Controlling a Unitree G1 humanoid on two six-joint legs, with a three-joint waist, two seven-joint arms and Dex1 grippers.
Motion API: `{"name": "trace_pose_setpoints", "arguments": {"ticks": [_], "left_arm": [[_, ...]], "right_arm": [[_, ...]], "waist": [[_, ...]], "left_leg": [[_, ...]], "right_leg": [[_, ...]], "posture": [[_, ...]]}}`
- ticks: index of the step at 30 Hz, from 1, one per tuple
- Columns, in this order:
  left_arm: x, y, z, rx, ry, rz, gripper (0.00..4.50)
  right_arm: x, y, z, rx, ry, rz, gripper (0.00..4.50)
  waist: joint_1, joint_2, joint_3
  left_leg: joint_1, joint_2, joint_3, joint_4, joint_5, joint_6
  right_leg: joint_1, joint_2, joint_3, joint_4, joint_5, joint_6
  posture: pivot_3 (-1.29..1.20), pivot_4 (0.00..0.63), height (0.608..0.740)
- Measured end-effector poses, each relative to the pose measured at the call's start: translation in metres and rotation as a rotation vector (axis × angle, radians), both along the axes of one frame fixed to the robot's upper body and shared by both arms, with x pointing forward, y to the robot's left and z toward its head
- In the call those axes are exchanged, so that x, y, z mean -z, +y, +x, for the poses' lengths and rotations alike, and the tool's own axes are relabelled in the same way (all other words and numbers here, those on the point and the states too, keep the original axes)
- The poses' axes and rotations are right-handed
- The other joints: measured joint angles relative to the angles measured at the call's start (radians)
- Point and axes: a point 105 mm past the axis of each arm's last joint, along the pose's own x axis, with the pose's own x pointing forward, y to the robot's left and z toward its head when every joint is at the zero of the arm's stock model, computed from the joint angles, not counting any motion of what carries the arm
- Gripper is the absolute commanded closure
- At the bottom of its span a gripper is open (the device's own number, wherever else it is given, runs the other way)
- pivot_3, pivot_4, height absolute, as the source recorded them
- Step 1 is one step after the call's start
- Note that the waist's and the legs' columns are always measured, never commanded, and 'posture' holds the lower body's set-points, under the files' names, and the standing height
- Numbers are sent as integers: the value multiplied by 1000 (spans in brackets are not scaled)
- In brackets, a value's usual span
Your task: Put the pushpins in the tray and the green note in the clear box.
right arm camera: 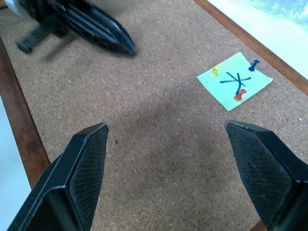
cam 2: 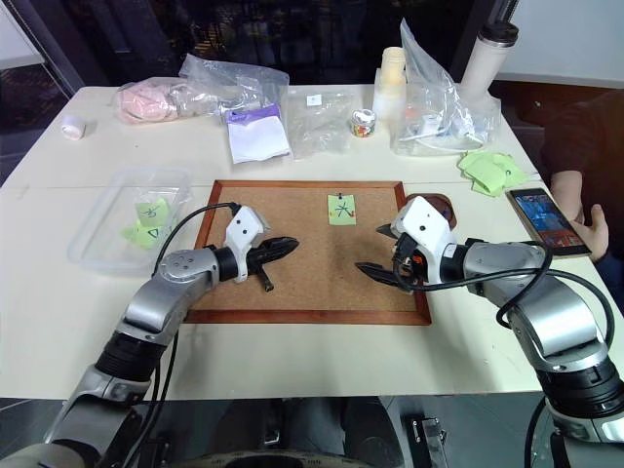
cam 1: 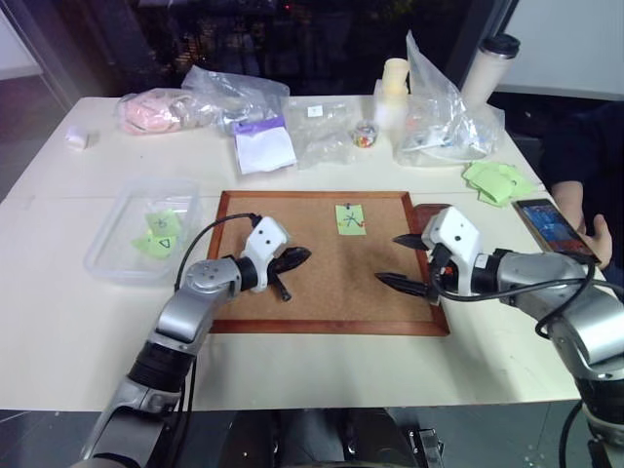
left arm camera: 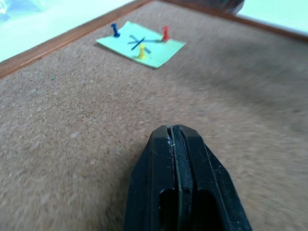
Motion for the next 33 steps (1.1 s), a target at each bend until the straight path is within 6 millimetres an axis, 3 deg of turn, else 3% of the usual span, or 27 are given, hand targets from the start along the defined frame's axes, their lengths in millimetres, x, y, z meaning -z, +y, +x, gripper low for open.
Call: {"name": "trace_pose_setpoints", "arguments": {"ticks": [9, 14, 18, 33], "left_arm": [[7, -3, 3, -3, -21, -15, 4457], [7, -3, 2, -12, -23, -24, 4457], [7, -3, 1, -22, -28, -23, 4500], [8, 3, -4, -72, -33, -33, 4500]], "right_arm": [[-19, 23, 69, 107, -71, 52, 507], [-7, 35, 97, 159, -23, 65, 507], [4, 40, 111, 172, -7, 43, 1632], [29, 47, 139, 212, 45, 31, 1632]], "waist": [[5, 0, -1], [5, 1, -1], [4, 1, -1], [-8, 1, -1]], "left_leg": [[1, 0, 2, 1, 0, 0], [1, 0, 5, 1, 0, 0], [1, 0, 5, 1, 0, 0], [2, 2, 7, 0, 0, 0]], "right_leg": [[1, -1, 0, 1, 0, 0], [1, -1, 0, 2, 0, 0], [1, -2, 0, 2, 0, 0], [0, -1, 0, 2, 0, 0]], "posture": [[0, 150, 740], [0, 150, 740], [0, 150, 740], [0, 150, 740]]}}
